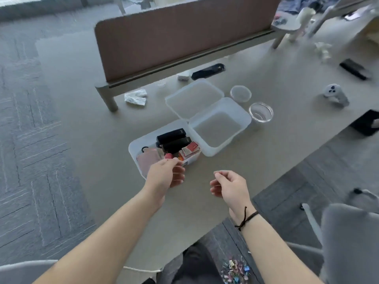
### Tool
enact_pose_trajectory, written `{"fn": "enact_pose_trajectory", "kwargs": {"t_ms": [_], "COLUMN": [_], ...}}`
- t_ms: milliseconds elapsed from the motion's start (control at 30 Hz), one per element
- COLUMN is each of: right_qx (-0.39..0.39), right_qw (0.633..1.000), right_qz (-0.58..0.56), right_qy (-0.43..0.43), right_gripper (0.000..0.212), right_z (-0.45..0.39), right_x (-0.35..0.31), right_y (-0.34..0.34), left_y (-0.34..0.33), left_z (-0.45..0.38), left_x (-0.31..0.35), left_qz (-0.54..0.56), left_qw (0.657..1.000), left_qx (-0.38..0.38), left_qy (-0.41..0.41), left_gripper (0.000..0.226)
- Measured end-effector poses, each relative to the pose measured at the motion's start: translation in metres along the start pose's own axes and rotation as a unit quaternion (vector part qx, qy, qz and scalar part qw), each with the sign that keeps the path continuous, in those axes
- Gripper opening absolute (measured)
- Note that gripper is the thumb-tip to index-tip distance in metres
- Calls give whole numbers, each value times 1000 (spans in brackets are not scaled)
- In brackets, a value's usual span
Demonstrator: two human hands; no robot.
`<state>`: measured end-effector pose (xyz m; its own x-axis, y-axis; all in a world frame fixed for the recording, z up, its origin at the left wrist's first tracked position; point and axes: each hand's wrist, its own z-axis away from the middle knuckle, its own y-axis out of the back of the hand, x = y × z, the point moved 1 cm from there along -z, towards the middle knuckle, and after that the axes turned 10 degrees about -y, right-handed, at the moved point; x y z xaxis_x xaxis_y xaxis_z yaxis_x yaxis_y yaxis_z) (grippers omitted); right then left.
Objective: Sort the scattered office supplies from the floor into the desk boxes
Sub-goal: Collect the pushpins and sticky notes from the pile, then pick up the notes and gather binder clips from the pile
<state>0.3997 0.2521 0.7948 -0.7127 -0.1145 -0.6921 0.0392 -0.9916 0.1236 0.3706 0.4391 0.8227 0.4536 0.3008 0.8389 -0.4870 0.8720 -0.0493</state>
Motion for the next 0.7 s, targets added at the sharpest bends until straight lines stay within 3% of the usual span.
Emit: {"fn": "enact_pose_trajectory", "kwargs": {"t_ms": [200, 467, 700], "right_qx": [109, 243, 283], "right_qw": [989, 959, 935], "right_qz": [-65, -57, -95], "right_qy": [-72, -136, -189], "right_gripper": [7, 6, 9], "right_z": [79, 180, 226], "right_x": [108, 228, 337], "right_y": [46, 111, 174], "left_y": [-18, -38, -67], "left_z": [42, 129, 189], "left_x": [-63, -150, -233], "left_qz": [-111, -251, -381], "left_qw": [981, 927, 852], "left_qx": [-161, -279, -348], "left_qy": [-8, -9, -87], "left_gripper": [21, 22, 24]}}
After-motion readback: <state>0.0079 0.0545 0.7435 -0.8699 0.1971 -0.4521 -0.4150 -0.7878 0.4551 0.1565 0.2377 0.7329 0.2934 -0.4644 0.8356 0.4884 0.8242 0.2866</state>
